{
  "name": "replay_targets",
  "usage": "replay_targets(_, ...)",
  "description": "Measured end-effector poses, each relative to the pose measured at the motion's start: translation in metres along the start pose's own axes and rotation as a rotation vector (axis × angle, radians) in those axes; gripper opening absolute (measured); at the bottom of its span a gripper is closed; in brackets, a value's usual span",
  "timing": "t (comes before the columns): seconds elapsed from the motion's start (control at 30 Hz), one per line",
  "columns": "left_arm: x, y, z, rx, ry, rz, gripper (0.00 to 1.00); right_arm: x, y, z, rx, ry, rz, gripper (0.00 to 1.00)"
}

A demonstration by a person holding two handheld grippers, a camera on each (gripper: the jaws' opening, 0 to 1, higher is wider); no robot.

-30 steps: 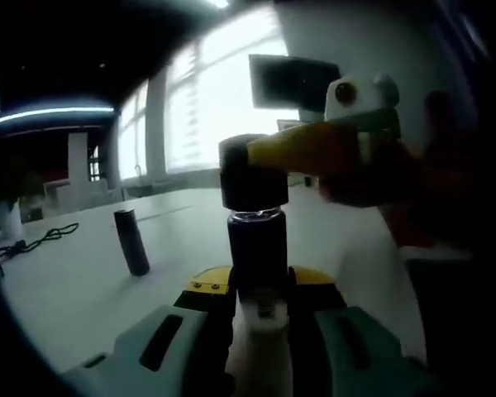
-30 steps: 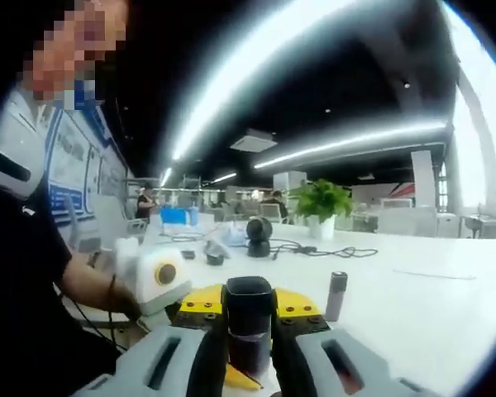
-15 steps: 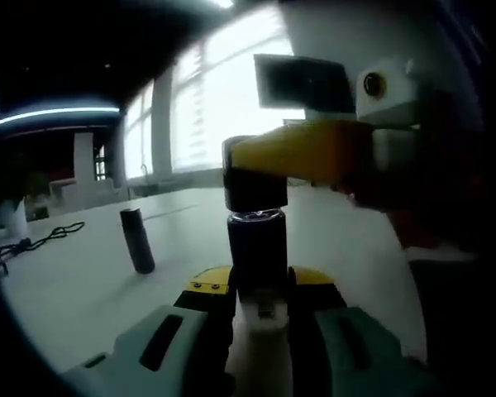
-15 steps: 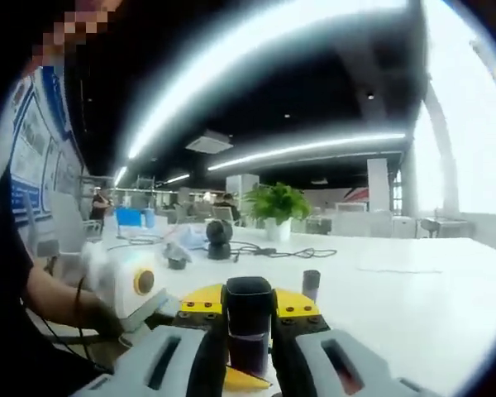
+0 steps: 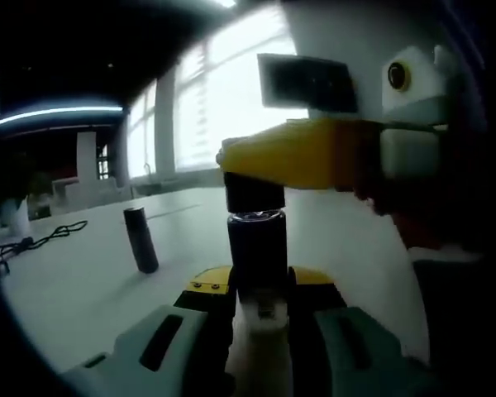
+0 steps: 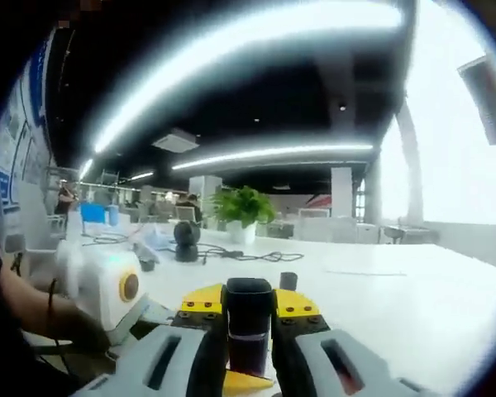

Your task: Pick up cosmetic bottle twist off cap place on table pick up cap screw tight cap place on table

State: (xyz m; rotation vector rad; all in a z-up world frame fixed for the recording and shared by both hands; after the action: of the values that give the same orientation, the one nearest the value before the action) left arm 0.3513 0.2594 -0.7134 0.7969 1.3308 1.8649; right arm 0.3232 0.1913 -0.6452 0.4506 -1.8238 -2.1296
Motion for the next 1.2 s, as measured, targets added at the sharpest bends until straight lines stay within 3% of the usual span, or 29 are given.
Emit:
replay_targets(0.23,0.000,0.000,0.000,0.001,0.003,0.000,0.14,0.000,0.000,0.000,-0.002,-0.019,-0.004,0.14)
replay_targets(0.5,0.000,0.000,0.000,0.005,0.000,0.000,0.14,0.000,0.000,-0.001,0.037,0.017,0.021,0.16)
replay_targets(0.6,0.000,0.000,0.000,0.005,-0.002,-0.001,0.14,0.000,-0.004,0.000,-0.008,0.066,0.027,0.35)
replay_targets(0.7,0.000,0.000,0.001,0.015,-0.010,-0.001,0.14,0.003,-0.007,0.000,0.029,0.094,0.032,0.31)
replay_targets(0.97,0.000,-0.001,0.003,0.044,-0.036,0.007,0.14,0.004,-0.004,-0.008,-0.014,0.169,0.033,0.33)
replay_targets(1.03,0.000,-0.001,0.004,0.048,-0.045,0.006,0.14,0.005,-0.001,-0.010,-0.010,0.212,0.026,0.33)
replay_targets(1.1,0.000,-0.001,0.004,0.053,-0.052,0.007,0.14,0.006,0.004,-0.010,-0.043,0.299,0.019,0.33)
replay_targets(1.2,0.001,-0.001,0.002,0.049,-0.062,0.002,0.14,0.008,0.008,-0.016,-0.004,0.356,0.030,0.35)
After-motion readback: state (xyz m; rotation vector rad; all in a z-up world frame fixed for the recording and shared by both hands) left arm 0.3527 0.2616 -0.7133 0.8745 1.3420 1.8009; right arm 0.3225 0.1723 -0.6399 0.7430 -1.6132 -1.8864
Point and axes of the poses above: the point that each gripper's makers call its tool centre point, and the gripper's own axes: x roughly backward along the fingers, z roughly to its left, y roughly out of its top, the point moved 6 cm from there along x, roughly backward along the fingers, and after that the axes turned 11 degrees about -x, right-handed, at the moved point
